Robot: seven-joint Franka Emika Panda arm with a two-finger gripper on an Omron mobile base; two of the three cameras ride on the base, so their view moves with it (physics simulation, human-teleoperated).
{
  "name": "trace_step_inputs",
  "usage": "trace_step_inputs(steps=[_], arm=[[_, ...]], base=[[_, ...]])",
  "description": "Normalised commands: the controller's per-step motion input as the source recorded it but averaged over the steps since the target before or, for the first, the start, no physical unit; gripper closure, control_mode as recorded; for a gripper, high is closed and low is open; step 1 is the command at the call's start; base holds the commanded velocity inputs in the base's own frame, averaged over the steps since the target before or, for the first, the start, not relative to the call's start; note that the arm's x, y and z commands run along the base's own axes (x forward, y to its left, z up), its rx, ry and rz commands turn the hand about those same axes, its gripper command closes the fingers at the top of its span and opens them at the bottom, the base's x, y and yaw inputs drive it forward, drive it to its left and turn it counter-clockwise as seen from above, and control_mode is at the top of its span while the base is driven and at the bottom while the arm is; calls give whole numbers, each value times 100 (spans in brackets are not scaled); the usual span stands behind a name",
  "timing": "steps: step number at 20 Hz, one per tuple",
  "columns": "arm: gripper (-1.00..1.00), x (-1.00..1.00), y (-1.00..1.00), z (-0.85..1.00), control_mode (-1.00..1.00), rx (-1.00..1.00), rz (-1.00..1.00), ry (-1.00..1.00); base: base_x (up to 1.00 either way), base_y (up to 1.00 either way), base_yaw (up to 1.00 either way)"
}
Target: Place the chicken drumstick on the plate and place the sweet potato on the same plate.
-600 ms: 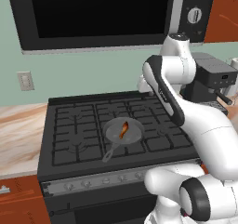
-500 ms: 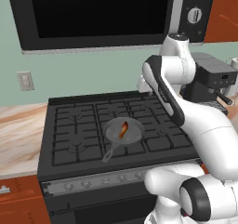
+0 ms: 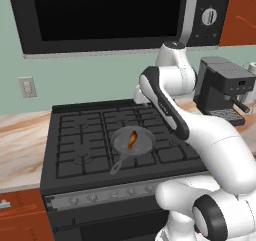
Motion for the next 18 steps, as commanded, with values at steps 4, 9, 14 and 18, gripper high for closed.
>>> trace_step_inputs(steps=[4,9,14,18], arm=[[-100,19,39,-15,-100,0,-1,0],[-100,25,11,-13,-100,0,0,1],[-100,23,14,-19,-100,0,0,0],[-100,21,13,-17,-100,0,0,0]], base=[[0,0,0],[0,0,0],[0,0,0],[0,0,0]])
